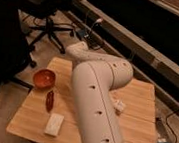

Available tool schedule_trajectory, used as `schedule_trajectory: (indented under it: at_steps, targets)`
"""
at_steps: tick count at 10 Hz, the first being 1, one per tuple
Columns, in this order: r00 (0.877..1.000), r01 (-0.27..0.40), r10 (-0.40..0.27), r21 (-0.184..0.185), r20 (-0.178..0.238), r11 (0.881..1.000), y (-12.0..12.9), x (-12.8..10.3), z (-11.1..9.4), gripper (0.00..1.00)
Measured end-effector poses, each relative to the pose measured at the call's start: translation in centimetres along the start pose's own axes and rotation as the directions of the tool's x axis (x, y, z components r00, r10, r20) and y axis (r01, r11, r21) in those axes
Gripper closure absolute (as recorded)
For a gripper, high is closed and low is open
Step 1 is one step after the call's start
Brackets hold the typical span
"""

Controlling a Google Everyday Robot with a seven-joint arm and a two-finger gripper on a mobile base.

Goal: Push the eraser across the table

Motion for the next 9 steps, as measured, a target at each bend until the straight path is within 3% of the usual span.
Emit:
schedule_trajectory:
  at_steps: [6,9]
  targets:
    - [0.995,-0.098,0.097,0.023,0.016,0.995,-5.7,-2.0,0.0,1.0]
    - [0.987,-0.16,0.16,0.014,0.02,0.987,-8.3,-2.6,-0.4,0.97]
